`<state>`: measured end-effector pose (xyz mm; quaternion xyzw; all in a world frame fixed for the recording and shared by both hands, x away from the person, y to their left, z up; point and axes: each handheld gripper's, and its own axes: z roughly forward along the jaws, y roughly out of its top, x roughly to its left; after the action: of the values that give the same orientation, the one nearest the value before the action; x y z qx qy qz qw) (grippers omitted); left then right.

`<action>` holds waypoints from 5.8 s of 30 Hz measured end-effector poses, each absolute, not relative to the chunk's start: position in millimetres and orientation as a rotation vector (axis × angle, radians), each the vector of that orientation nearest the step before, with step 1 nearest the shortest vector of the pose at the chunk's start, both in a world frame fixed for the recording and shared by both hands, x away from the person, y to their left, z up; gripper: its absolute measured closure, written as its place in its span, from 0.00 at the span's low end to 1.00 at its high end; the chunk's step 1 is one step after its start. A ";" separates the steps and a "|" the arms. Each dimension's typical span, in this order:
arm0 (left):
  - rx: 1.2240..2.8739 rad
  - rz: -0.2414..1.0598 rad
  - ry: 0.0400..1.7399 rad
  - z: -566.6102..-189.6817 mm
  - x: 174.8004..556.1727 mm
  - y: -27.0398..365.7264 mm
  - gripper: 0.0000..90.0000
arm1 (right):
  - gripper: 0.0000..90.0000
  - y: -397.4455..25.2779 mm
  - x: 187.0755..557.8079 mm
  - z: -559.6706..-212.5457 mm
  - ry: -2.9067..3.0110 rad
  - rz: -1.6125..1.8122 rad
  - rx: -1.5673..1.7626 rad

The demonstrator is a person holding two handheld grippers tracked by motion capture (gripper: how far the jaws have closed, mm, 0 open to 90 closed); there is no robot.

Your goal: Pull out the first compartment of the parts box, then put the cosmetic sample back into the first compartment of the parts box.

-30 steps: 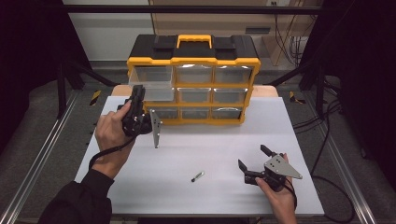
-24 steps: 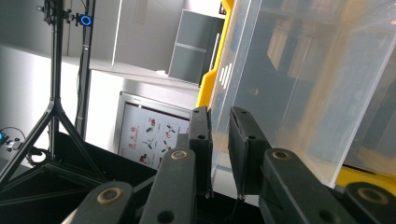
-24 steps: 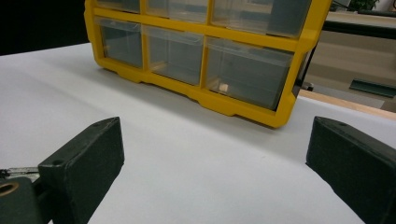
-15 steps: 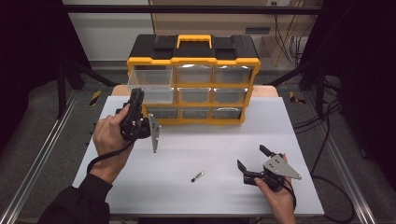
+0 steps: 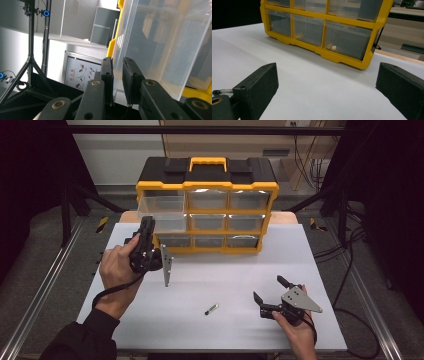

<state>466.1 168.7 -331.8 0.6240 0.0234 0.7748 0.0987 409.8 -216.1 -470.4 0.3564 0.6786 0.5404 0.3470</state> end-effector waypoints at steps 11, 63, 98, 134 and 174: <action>1.845 2.278 0.081 -332.4 465.0 168.8 0.87 | 0.05 -216.7 410.2 -470.7 1.760 1.399 0.926; 1.851 1.188 0.713 -331.7 442.0 189.3 0.15 | 0.04 -219.2 405.4 -466.8 1.715 1.362 0.920; 1.981 0.746 0.748 -358.4 446.1 158.0 0.08 | 0.04 -215.8 405.2 -467.1 1.727 1.360 0.904; 2.132 0.494 0.677 -416.3 442.4 90.8 0.09 | 0.04 -218.7 404.9 -467.6 1.716 1.355 0.902; 2.260 0.372 0.739 -446.5 441.0 77.0 0.37 | 0.05 -219.9 406.3 -469.1 1.732 1.347 0.905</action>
<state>441.0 77.0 -446.5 0.8765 0.2865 0.1441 0.3591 406.3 -219.9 -469.1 0.3536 0.6764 0.5262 0.3749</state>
